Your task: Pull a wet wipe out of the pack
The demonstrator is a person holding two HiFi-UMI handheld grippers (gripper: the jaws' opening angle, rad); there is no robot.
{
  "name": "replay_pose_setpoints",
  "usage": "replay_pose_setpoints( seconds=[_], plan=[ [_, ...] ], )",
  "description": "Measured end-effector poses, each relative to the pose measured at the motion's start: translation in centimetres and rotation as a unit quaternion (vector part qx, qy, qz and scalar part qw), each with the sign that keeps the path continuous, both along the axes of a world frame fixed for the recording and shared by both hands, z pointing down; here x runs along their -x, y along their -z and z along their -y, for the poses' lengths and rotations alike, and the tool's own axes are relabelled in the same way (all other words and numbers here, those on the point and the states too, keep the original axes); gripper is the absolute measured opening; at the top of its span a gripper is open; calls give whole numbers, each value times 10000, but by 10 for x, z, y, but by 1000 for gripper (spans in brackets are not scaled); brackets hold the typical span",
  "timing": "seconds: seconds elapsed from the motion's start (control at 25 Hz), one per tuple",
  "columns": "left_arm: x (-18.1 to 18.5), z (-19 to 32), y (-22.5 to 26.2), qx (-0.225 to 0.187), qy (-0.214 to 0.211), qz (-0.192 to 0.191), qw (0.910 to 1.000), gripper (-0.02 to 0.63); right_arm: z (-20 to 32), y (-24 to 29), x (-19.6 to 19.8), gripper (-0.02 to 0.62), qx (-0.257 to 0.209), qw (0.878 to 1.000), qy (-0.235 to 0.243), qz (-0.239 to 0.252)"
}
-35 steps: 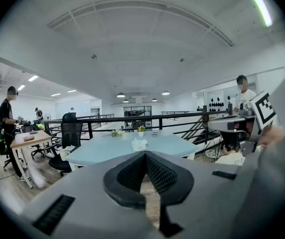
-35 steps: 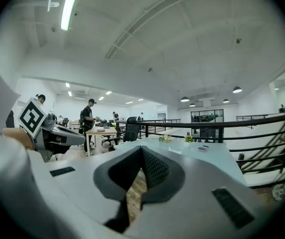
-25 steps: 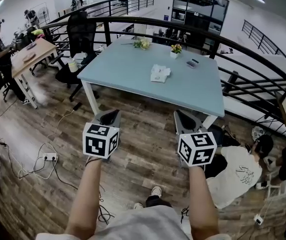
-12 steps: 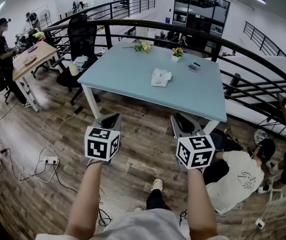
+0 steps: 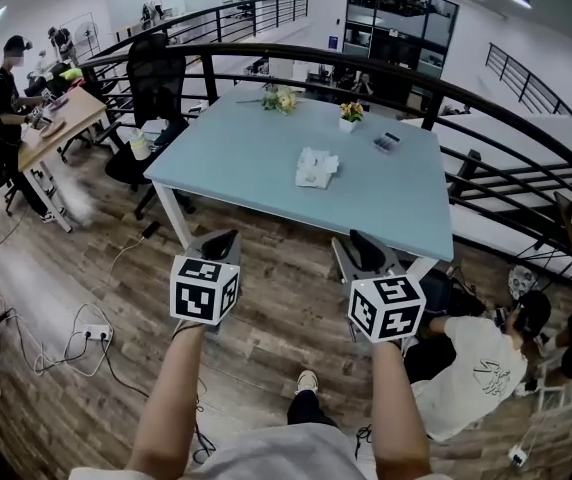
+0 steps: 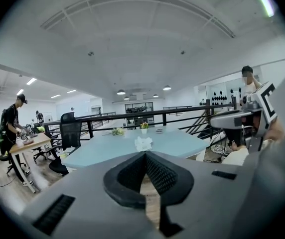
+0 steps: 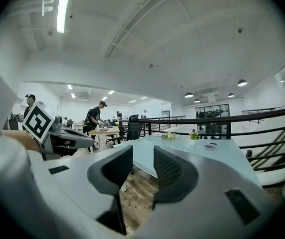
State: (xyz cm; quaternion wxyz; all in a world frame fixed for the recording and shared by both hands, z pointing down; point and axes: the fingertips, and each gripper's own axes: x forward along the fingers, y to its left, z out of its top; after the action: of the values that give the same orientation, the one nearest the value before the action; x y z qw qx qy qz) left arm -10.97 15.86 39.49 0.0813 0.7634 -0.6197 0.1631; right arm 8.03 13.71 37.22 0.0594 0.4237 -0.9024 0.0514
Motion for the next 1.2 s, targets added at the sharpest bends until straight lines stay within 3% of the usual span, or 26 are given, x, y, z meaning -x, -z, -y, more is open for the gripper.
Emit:
replay_pose_setpoints(
  seconds=[0.84, 1.2],
  plan=[
    [-18, 117, 7, 134, 100, 24, 9999, -5, 117, -1, -14, 222, 246, 9992, 306, 13],
    [-31, 167, 5, 167, 170, 26, 9997, -5, 168, -4, -29, 239, 297, 9988, 378, -27]
  ],
)
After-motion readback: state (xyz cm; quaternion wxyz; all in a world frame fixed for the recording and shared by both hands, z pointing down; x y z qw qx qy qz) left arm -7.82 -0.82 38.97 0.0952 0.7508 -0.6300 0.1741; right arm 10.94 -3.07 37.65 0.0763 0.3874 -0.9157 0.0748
